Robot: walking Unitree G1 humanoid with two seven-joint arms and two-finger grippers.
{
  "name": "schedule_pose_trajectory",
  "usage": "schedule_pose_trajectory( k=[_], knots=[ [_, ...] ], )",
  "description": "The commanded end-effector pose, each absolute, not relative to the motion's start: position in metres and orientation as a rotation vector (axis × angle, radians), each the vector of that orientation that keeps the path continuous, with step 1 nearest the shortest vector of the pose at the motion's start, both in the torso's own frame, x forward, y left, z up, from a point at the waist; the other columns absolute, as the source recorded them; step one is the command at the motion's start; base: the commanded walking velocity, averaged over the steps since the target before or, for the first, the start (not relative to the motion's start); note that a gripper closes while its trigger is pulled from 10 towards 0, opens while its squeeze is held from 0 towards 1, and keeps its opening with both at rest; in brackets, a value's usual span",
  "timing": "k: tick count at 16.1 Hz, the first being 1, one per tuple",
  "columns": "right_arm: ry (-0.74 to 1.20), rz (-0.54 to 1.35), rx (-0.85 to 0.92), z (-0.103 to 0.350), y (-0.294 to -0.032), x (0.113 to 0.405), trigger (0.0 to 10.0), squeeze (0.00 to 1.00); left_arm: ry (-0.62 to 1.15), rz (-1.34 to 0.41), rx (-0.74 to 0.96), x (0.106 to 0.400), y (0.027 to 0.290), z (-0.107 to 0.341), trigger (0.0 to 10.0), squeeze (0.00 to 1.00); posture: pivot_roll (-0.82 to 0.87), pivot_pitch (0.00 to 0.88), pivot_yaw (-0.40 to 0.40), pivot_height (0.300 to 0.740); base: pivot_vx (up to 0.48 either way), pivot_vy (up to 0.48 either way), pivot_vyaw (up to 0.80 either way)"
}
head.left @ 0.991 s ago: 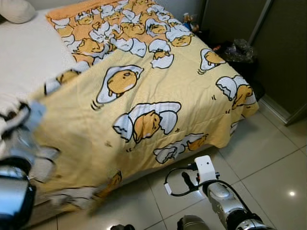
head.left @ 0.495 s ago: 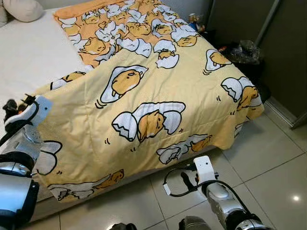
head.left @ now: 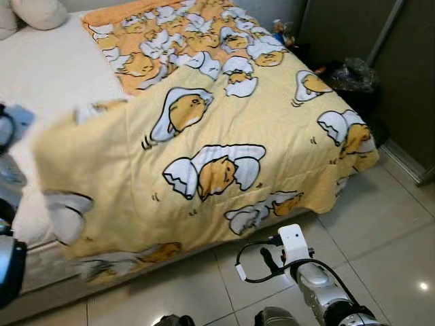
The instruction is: Clean up the room
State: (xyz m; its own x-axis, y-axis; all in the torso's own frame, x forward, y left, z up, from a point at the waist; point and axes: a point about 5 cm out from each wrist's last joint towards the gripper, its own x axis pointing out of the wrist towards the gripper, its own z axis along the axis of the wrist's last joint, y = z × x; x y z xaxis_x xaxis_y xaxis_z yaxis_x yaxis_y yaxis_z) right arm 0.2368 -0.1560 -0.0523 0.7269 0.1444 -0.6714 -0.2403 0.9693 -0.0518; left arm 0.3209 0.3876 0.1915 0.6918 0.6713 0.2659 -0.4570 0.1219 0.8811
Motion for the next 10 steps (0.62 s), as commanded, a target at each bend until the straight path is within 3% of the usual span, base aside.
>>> schedule_pose_trajectory(
  k=[1,3,4,5,6,7,9,10],
  knots=[
    [0.746,0.216,-0.130,-0.057,-0.154,0.230,10.0,0.00,0.237,0.845,1.171,0.317,0.391,0.189,10.0,1.00,-0.26,0.055,0.076,0.731,0.000,0.000,0.00],
    [0.756,0.218,-0.129,-0.059,-0.155,0.228,10.0,0.00,0.294,0.837,1.075,0.312,0.394,0.175,10.0,1.00,-0.25,0.056,0.076,0.731,0.000,0.000,0.00],
    [0.759,0.218,-0.129,-0.059,-0.156,0.227,10.0,0.00,0.293,0.764,0.842,0.319,0.378,0.159,10.0,1.00,-0.25,0.055,0.077,0.731,0.000,0.000,0.00],
    [0.752,0.210,-0.122,-0.059,-0.157,0.227,10.0,0.00,0.262,0.612,0.600,0.336,0.342,0.138,10.0,1.00,-0.24,0.058,0.079,0.731,0.000,0.000,0.00],
    [0.727,0.201,-0.109,-0.056,-0.158,0.230,10.0,0.00,0.228,0.484,0.485,0.348,0.305,0.123,10.0,1.00,-0.24,0.057,0.077,0.731,0.000,0.000,0.00],
    [0.717,0.199,-0.105,-0.055,-0.158,0.232,10.0,0.00,0.214,0.445,0.454,0.352,0.293,0.120,10.0,1.00,-0.24,0.057,0.077,0.731,0.000,0.000,0.00],
    [0.588,0.195,-0.079,-0.038,-0.156,0.251,10.0,0.00,0.150,0.223,0.169,0.364,0.213,0.101,10.0,1.00,-0.23,0.059,0.073,0.731,0.000,0.000,0.00],
    [0.551,0.188,-0.064,-0.032,-0.156,0.257,10.0,0.01,0.142,0.188,0.107,0.365,0.198,0.098,10.0,1.00,-0.23,0.059,0.074,0.731,0.000,0.000,0.00]
  ],
)
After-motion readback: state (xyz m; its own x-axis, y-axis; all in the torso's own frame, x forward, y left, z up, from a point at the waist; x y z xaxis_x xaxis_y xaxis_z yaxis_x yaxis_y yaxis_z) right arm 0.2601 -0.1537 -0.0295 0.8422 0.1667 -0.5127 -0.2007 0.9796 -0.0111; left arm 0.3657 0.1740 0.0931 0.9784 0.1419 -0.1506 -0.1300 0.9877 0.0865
